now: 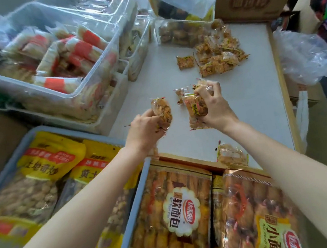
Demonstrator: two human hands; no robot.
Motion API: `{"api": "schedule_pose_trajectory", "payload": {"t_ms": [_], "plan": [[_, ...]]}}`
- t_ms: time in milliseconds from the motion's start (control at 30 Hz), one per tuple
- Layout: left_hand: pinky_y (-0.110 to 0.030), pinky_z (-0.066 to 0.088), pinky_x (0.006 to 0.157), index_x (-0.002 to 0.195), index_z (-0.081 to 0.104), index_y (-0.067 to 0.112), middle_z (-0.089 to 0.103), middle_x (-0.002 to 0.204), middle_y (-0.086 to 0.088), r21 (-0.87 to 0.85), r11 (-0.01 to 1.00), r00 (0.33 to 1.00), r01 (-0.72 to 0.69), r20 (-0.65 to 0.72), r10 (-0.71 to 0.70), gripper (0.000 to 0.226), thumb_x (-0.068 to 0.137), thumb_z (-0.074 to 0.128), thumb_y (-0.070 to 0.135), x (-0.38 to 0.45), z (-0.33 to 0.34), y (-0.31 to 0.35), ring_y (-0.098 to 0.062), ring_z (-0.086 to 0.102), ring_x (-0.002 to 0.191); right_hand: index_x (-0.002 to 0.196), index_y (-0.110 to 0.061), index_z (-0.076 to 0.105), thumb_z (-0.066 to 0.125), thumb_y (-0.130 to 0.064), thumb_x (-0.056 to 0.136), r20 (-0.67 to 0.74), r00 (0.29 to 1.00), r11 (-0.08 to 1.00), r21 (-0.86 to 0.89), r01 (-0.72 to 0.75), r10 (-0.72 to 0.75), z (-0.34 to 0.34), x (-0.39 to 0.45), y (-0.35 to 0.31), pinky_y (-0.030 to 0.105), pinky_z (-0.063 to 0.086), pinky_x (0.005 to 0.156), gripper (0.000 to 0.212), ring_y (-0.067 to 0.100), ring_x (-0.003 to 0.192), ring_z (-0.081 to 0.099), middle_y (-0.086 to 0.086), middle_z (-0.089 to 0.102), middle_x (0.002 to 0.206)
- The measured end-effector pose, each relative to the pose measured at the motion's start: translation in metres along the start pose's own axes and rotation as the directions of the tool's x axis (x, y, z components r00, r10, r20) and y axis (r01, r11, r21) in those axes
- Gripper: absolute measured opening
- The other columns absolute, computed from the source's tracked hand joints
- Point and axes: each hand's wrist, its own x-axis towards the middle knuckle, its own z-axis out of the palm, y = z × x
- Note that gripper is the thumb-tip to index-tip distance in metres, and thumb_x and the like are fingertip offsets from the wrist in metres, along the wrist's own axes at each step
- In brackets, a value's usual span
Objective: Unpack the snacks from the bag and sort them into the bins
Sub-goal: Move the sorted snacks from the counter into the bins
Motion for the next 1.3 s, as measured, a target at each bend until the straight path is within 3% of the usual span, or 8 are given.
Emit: {"api": "schedule_pose_trajectory", "payload": {"t_ms": [300, 433, 567, 700, 900, 1000, 1133, 1300], "plan": [[-0.032, 0.041, 0.074, 0.091, 0.074, 0.014, 0.059, 0.096, -0.002, -0.087, 0.97, 0.922, 0.229, -0.299, -0.245, 0.019, 0.075, 0.075, 0.024, -0.137, -0.113, -0.095, -0.026, 0.058, 0.09, 0.126, -0.011, 0.049, 0.079, -0.014, 0.067, 0.075, 0.938, 0.938, 0.106, 0.331, -0.34, 0.029, -0.019, -0.199, 0.047, 0.048, 0.087, 0.067, 0.04, 0.107, 0.051, 0.017, 0.028, 0.135], [-0.029, 0.042, 0.076, 0.087, 0.075, 0.019, 0.061, 0.095, -0.001, -0.157, 0.916, 0.825, 0.369, -0.399, -0.4, 0.014, 0.073, 0.076, 0.021, -0.253, -0.158, -0.163, -0.024, 0.06, 0.088, 0.125, -0.01, 0.052, 0.083, -0.013, 0.062, 0.2, 0.809, 0.834, 0.155, 0.53, -0.552, 0.078, -0.077, -0.312, 0.048, 0.048, 0.088, 0.07, 0.041, 0.111, 0.05, 0.018, 0.03, 0.135], [-0.027, 0.039, 0.075, 0.09, 0.074, 0.017, 0.06, 0.099, 0.0, -0.206, 0.8, 0.701, 0.564, -0.392, -0.596, 0.015, 0.075, 0.074, 0.02, -0.396, -0.183, -0.238, -0.025, 0.059, 0.091, 0.128, -0.016, 0.051, 0.081, -0.011, 0.064, 0.328, 0.645, 0.714, 0.164, 0.68, -0.69, 0.153, -0.159, -0.421, 0.036, 0.047, 0.085, 0.071, 0.036, 0.113, 0.052, 0.014, 0.026, 0.14], [-0.028, 0.039, 0.078, 0.093, 0.072, 0.018, 0.059, 0.105, 0.001, -0.226, 0.628, 0.534, 0.745, -0.362, -0.764, 0.017, 0.077, 0.072, 0.025, -0.553, -0.198, -0.3, -0.023, 0.056, 0.098, 0.129, -0.017, 0.051, 0.079, -0.012, 0.064, 0.447, 0.45, 0.592, 0.251, 0.766, -0.773, 0.24, -0.248, -0.535, 0.032, 0.047, 0.088, 0.071, 0.037, 0.112, 0.055, 0.013, 0.025, 0.142], [-0.03, 0.043, 0.082, 0.094, 0.071, 0.015, 0.059, 0.107, -0.003, -0.277, 0.27, 0.173, 0.922, -0.33, -0.928, 0.015, 0.08, 0.07, 0.02, -0.765, -0.212, -0.36, -0.025, 0.057, 0.1, 0.131, -0.023, 0.047, 0.073, -0.016, 0.073, 0.544, 0.093, 0.38, 0.443, 0.812, -0.834, 0.342, -0.372, -0.693, 0.037, 0.05, 0.089, 0.063, 0.032, 0.108, 0.057, 0.006, 0.023, 0.142], [-0.028, 0.04, 0.082, 0.096, 0.069, 0.013, 0.057, 0.113, -0.001, -0.324, 0.113, 0.012, 0.939, -0.297, -0.955, 0.014, 0.082, 0.068, 0.017, -0.84, -0.205, -0.385, -0.023, 0.055, 0.104, 0.135, -0.026, 0.042, 0.071, -0.016, 0.075, 0.607, -0.024, 0.331, 0.465, 0.821, -0.794, 0.396, -0.422, -0.753, 0.037, 0.049, 0.086, 0.067, 0.035, 0.103, 0.058, 0.006, 0.022, 0.141], [-0.027, 0.038, 0.08, 0.099, 0.067, 0.018, 0.055, 0.122, 0.002, -0.3, -0.04, -0.113, 0.953, -0.232, -0.966, 0.015, 0.085, 0.064, 0.021, -0.912, -0.182, -0.442, -0.021, 0.053, 0.111, 0.136, -0.024, 0.04, 0.069, -0.023, 0.079, 0.658, -0.168, 0.263, 0.503, 0.824, -0.734, 0.491, -0.475, -0.81, 0.039, 0.049, 0.085, 0.064, 0.039, 0.1, 0.058, 0.01, 0.024, 0.137], [-0.026, 0.038, 0.074, 0.095, 0.066, 0.017, 0.055, 0.116, 0.002, -0.33, -0.171, -0.237, 0.928, -0.172, -0.956, 0.009, 0.086, 0.063, 0.02, -0.968, -0.161, -0.57, -0.02, 0.054, 0.101, 0.134, -0.02, 0.04, 0.068, -0.027, 0.08, 0.699, -0.24, 0.285, 0.545, 0.788, -0.673, 0.64, -0.517, -0.881, 0.037, 0.048, 0.081, 0.061, 0.04, 0.096, 0.058, 0.013, 0.03, 0.127]]}}
